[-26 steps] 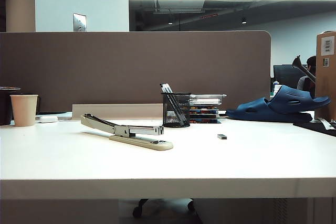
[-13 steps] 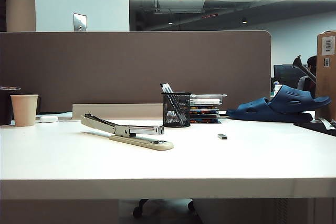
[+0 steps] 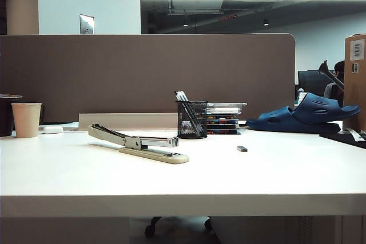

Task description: Pick up a set of staples and put them into the open stapler.

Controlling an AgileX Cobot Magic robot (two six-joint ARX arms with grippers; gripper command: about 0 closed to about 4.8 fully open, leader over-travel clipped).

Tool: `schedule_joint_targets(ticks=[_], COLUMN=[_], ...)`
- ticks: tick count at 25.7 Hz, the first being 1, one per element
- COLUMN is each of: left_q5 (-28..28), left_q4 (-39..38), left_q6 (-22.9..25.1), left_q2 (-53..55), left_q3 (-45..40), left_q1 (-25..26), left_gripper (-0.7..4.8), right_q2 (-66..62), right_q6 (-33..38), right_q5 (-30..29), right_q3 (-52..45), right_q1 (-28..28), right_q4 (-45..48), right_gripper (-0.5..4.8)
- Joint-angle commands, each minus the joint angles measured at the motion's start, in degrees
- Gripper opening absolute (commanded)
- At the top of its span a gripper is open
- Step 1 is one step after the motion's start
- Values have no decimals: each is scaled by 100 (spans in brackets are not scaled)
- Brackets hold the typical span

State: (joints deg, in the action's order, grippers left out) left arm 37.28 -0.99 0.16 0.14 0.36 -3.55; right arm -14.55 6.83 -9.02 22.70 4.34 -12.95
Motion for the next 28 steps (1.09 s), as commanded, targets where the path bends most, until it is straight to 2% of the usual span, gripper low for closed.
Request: schedule_joint_targets(ticks=[1, 7, 17, 19, 21, 25, 26, 28], left_q5=[52, 48, 44, 24, 26, 26, 24, 26], left_q4=[-245, -352, -479, -479, -479, -481, -479, -490], left_q6=[-20, -20, -20, -20, -20, -22, -20, -22], left_q2=[-2, -2, -2, -2, -2, -2, -2, -2], left_q3=[15, 15, 15, 15, 15, 15, 15, 15], left_q1=[4, 4, 4, 4, 4, 4, 4, 4], left_gripper=[-6, -6, -6, -6, -6, -6, -6, -6], right_q2=[-686, -2636, -5591, -6227, -6804, -7543, -7836, -8183], right_q6=[22, 22, 0, 4, 11, 11, 13, 11], right_q5=[9, -13, 44, 50, 59, 323, 422, 450], right_q3=[555, 2065, 4249, 4607, 4905, 5298, 5466, 5676], right_q1=[11, 55, 957, 1088, 1246, 1412, 1471, 1534], right_q4=[-166, -732, -1200, -1283, -1318, -1368, -1384, -1377], right_gripper=[-9, -9, 1, 59, 95, 105, 162, 214])
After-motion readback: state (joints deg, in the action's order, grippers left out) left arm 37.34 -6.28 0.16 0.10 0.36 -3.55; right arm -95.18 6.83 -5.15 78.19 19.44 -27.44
